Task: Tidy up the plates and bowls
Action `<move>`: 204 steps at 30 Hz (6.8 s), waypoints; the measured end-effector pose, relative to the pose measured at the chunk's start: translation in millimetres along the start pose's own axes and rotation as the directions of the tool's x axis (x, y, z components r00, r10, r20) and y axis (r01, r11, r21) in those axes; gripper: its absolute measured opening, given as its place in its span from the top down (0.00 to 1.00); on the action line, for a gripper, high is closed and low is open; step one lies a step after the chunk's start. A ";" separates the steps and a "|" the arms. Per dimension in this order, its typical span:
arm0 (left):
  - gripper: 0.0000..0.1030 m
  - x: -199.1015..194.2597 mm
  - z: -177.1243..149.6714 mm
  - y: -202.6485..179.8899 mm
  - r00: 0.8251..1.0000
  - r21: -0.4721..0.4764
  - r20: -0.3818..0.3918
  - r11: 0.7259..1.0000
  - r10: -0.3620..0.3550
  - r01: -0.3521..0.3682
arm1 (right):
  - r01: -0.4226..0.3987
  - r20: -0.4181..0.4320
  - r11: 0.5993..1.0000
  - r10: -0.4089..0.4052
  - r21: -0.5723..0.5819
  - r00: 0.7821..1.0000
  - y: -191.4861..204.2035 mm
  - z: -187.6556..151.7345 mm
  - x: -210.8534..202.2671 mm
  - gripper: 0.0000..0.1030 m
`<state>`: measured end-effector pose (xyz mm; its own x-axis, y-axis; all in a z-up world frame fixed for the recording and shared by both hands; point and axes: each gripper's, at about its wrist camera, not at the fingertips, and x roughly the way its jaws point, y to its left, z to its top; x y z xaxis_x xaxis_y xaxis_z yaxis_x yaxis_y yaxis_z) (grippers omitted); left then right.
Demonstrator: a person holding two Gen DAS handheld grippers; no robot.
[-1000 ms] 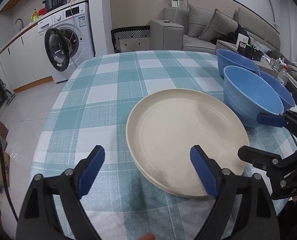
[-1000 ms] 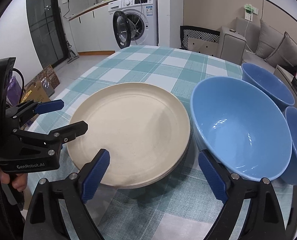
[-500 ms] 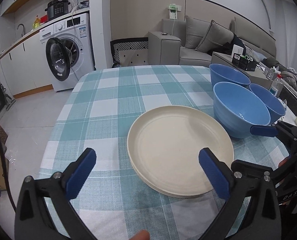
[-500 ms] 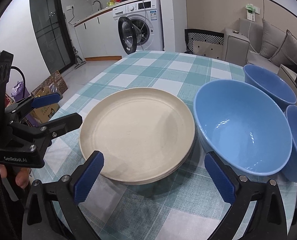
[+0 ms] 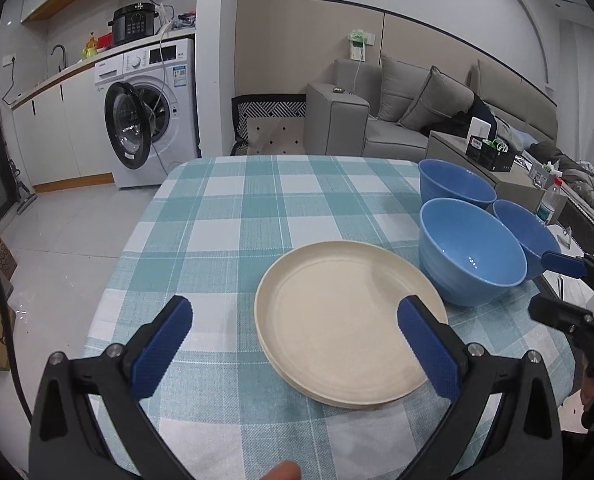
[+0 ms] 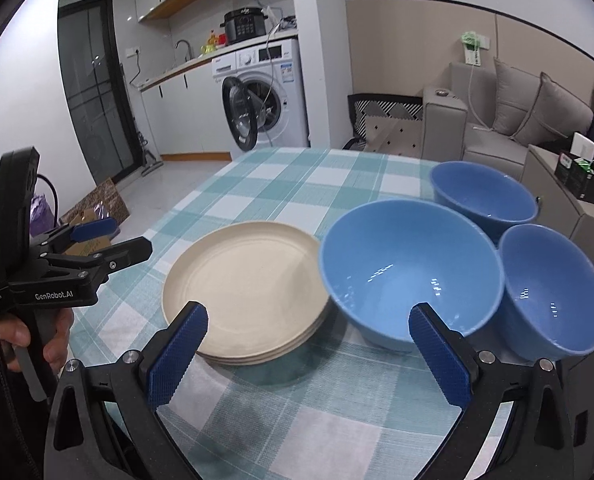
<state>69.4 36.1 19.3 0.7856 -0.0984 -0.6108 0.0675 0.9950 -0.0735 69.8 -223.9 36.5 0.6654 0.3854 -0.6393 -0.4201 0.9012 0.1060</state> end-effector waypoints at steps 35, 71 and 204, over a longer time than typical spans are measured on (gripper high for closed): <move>0.00 -0.7 55.4 -97.5 0.996 0.051 0.067 0.998 -0.052 0.048 | 0.022 0.106 0.989 -0.038 0.145 0.994 -124.1 31.7 -54.0 0.01; 0.00 70.5 120.7 -116.0 0.997 0.056 0.040 0.997 -0.060 0.058 | 0.122 0.034 0.981 -0.129 0.153 0.991 -187.1 57.1 -36.8 0.01; 0.78 277.4 146.8 -216.8 0.925 0.115 -0.331 0.965 -0.186 0.235 | 0.191 -0.236 0.963 -0.144 0.188 0.961 -285.6 104.1 133.9 0.76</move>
<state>362.9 -204.5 -18.5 0.5103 -0.2816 -0.8126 0.3207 0.9390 -0.1240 343.0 -409.0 -0.1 0.5547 0.1935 -0.8093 -0.1618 0.9791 0.1231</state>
